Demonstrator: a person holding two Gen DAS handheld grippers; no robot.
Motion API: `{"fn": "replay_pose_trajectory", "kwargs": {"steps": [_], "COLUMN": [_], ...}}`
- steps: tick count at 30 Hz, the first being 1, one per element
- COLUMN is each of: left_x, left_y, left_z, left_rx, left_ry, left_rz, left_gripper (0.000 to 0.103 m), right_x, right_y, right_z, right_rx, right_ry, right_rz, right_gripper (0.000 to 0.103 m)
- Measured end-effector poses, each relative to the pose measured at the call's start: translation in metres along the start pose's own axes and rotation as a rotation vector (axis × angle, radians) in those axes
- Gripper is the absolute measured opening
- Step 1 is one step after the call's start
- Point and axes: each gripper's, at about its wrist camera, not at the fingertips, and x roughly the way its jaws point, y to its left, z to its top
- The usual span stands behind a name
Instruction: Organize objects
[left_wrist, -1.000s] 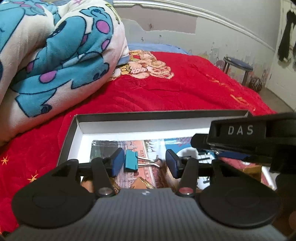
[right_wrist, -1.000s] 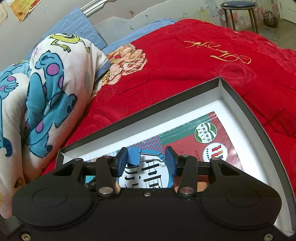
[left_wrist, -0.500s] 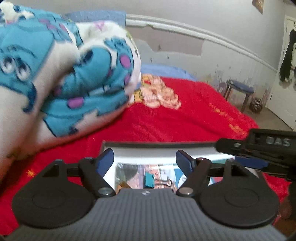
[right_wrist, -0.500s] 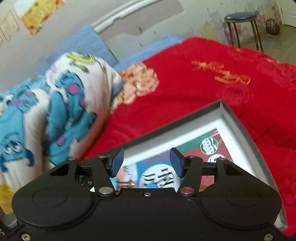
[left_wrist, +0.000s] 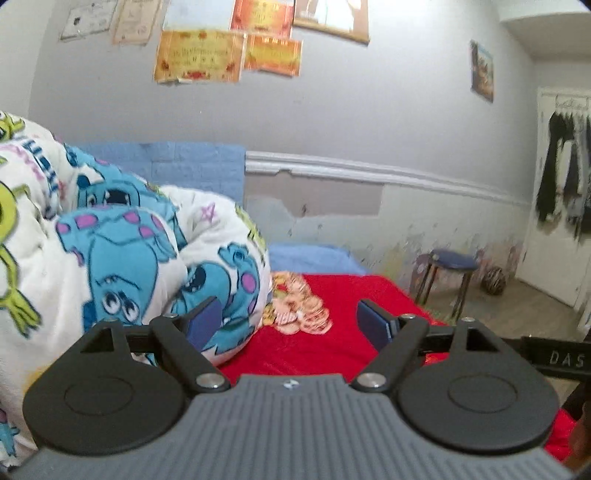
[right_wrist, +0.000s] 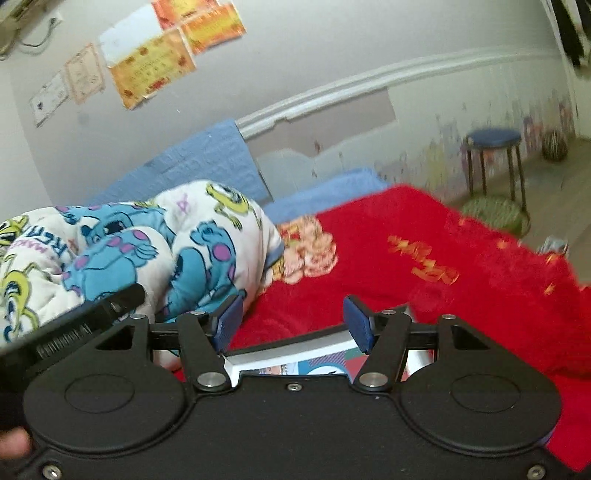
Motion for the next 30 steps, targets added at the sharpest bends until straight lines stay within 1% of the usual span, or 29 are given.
{"fn": "replay_pose_trajectory", "kwargs": {"steps": [2, 4, 5, 7, 10, 12, 14, 16, 18, 20, 25, 28, 30], "left_x": [-0.019, -0.037, -0.044, -0.058, -0.067, -0.065, -0.059, -0.049, -0.037, -0.028, -0.014, -0.015, -0.015], "left_y": [0.0, -0.001, -0.002, 0.0, 0.006, 0.011, 0.015, 0.015, 0.014, 0.014, 0.016, 0.018, 0.017], "left_z": [-0.001, -0.006, -0.01, -0.022, -0.045, -0.064, -0.083, -0.103, -0.12, -0.132, -0.146, -0.154, -0.157], "left_rx": [0.027, 0.089, 0.109, 0.113, 0.069, 0.029, 0.005, 0.025, 0.055, 0.079, 0.076, 0.076, 0.095], "left_ry": [-0.017, -0.012, -0.007, 0.006, 0.081, 0.143, 0.201, 0.261, 0.316, 0.368, 0.465, 0.475, 0.485], "left_rz": [-0.013, -0.026, -0.029, -0.026, -0.022, -0.007, -0.002, -0.015, 0.013, 0.025, 0.051, 0.058, 0.068], "left_gripper": [0.092, 0.103, 0.103, 0.103, 0.103, 0.103, 0.103, 0.103, 0.103, 0.103, 0.103, 0.103, 0.103], "right_x": [-0.024, -0.043, -0.052, -0.068, -0.087, -0.098, -0.103, -0.098, -0.085, -0.071, -0.052, -0.044, -0.041], "right_y": [0.0, 0.0, 0.0, 0.003, 0.004, 0.001, -0.004, -0.006, -0.002, 0.001, -0.01, -0.014, -0.015], "right_z": [0.003, 0.002, -0.001, -0.01, -0.034, -0.064, -0.097, -0.129, -0.148, -0.155, -0.166, -0.168, -0.168], "right_rx": [0.013, 0.014, 0.004, -0.026, -0.068, -0.089, -0.061, -0.045, -0.109, -0.15, -0.114, -0.108, -0.108], "right_ry": [-0.038, -0.058, -0.061, -0.064, -0.055, -0.042, -0.043, -0.002, 0.049, 0.096, 0.151, 0.183, 0.183], "right_rz": [-0.017, -0.026, -0.028, -0.05, -0.091, -0.099, -0.101, -0.088, -0.085, -0.122, -0.152, -0.176, -0.179], "right_gripper": [0.061, 0.061, 0.062, 0.063, 0.064, 0.065, 0.065, 0.065, 0.065, 0.065, 0.065, 0.065, 0.065]}}
